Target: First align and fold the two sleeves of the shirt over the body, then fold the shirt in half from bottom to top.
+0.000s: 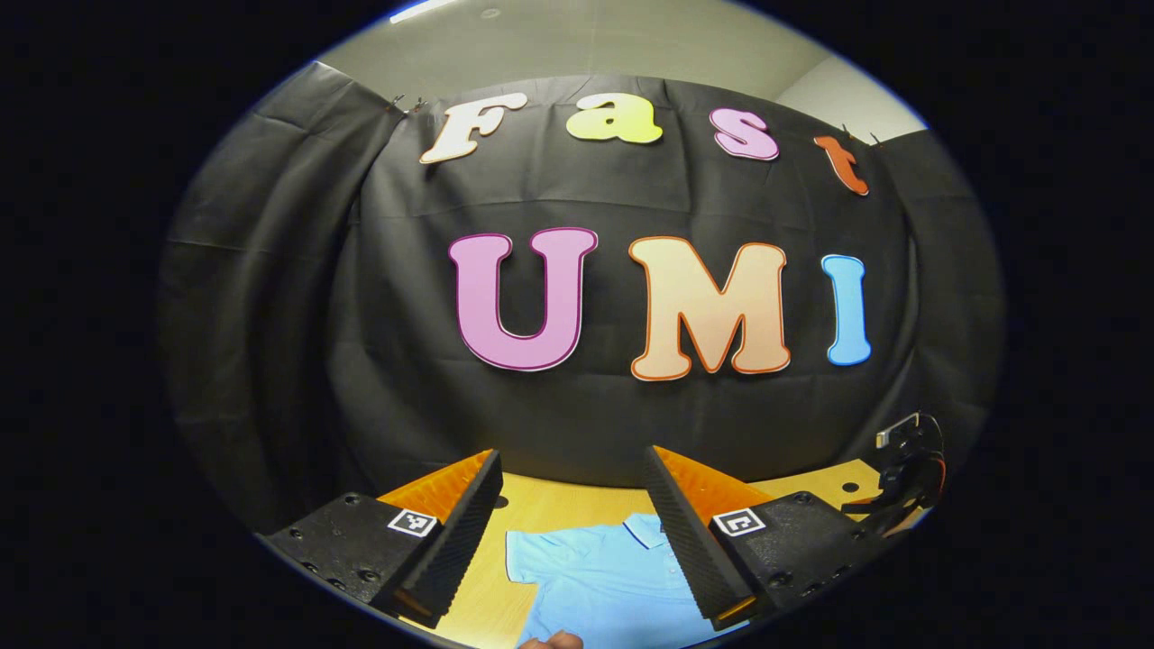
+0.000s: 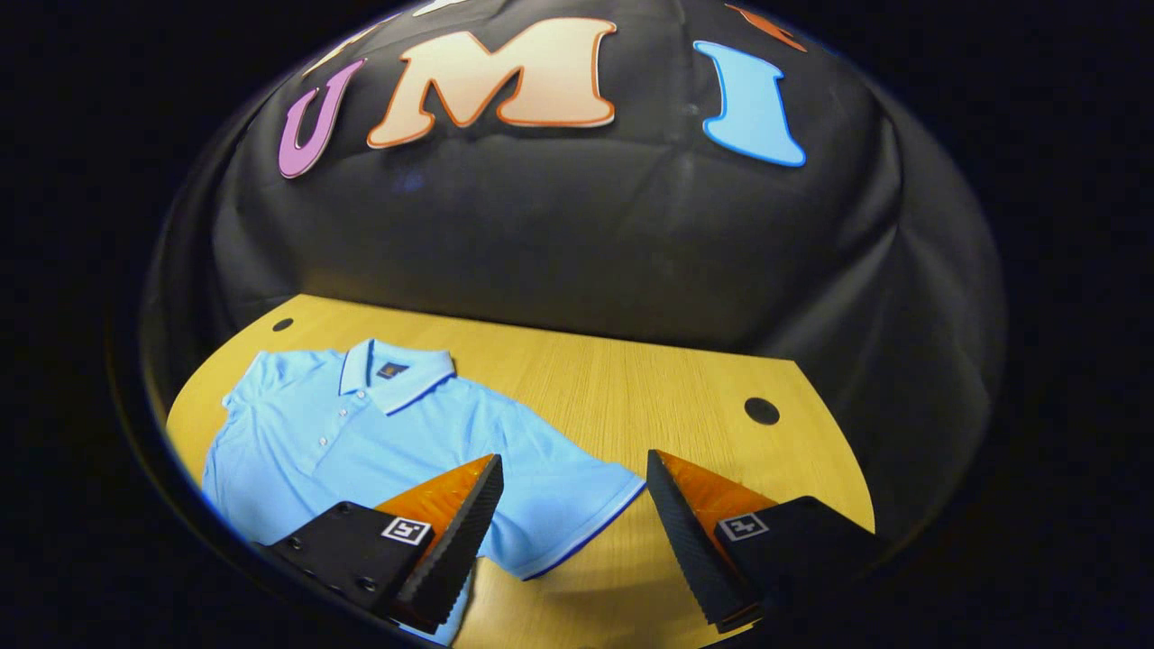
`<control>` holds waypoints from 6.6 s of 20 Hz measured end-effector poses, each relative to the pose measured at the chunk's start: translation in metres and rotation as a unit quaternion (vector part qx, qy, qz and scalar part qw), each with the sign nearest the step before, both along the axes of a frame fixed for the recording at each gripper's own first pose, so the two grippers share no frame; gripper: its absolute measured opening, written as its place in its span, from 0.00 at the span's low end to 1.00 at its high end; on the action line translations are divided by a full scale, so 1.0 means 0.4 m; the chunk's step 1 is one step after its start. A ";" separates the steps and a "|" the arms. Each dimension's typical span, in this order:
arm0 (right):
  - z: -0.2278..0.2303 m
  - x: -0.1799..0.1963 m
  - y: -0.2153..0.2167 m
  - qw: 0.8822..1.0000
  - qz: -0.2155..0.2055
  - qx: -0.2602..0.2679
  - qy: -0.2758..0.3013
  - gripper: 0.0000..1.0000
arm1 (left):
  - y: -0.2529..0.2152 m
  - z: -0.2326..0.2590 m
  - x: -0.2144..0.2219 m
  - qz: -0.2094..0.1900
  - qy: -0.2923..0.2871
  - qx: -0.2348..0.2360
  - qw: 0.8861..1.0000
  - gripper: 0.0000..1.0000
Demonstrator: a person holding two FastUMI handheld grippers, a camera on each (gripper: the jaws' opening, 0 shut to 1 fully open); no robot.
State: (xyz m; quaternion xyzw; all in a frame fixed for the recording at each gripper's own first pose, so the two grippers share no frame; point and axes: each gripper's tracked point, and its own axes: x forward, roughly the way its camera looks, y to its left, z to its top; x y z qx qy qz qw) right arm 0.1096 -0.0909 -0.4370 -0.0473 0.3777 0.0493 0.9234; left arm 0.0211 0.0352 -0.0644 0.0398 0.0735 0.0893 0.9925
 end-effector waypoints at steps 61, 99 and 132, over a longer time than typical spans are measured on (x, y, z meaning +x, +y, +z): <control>0.111 -0.259 0.354 0.996 -0.060 0.055 0.037 0.99 | 0.281 -0.565 0.155 -0.129 0.191 -0.080 0.970 0.96; 0.100 -0.466 0.169 0.986 -0.124 0.062 0.087 0.98 | 0.078 -0.781 0.280 -0.134 0.274 -0.034 0.952 0.00; 0.140 -0.561 0.125 0.989 0.002 0.135 0.063 0.98 | -0.092 -0.650 -0.188 -0.125 0.286 -0.011 0.950 0.96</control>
